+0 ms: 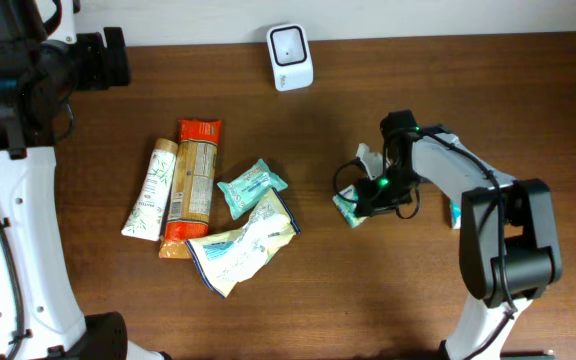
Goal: Scan the item barcode
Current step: 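Move the right gripper to the second small teal box and grasp it, then carry the teal box to the scanner and hold it there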
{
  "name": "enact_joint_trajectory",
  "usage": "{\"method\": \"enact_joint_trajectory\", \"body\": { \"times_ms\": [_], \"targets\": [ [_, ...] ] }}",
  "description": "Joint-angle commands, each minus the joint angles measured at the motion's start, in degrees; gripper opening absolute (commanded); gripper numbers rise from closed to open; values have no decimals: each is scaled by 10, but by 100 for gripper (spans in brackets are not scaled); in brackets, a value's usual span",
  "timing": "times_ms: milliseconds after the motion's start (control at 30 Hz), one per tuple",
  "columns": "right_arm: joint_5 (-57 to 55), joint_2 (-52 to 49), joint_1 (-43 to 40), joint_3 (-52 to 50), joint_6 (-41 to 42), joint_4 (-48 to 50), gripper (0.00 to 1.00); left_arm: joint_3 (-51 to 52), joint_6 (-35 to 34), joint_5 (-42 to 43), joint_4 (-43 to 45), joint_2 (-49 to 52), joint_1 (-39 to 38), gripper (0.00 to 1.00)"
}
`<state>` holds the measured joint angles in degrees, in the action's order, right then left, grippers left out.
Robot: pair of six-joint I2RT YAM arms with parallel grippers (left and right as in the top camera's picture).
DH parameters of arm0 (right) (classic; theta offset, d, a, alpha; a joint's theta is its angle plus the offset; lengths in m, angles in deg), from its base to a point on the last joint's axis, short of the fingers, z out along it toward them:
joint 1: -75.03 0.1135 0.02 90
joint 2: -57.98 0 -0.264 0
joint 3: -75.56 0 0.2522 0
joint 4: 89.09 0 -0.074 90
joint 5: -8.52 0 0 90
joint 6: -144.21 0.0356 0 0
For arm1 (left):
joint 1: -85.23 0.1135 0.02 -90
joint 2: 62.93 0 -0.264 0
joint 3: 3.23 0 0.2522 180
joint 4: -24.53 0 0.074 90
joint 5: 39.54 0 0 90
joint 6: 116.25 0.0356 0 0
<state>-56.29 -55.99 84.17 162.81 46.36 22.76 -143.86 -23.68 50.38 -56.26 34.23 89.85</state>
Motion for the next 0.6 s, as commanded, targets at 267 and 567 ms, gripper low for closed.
{"method": "enact_joint_trajectory", "body": {
  "times_ms": [267,567],
  "targets": [
    [584,45,-14,225,-22,-89,4,-7,7,-3,0,-4,0,99],
    [638,80,-48,443,104,-93,4,-7,7,-3,0,-4,0,99]
  ]
}}
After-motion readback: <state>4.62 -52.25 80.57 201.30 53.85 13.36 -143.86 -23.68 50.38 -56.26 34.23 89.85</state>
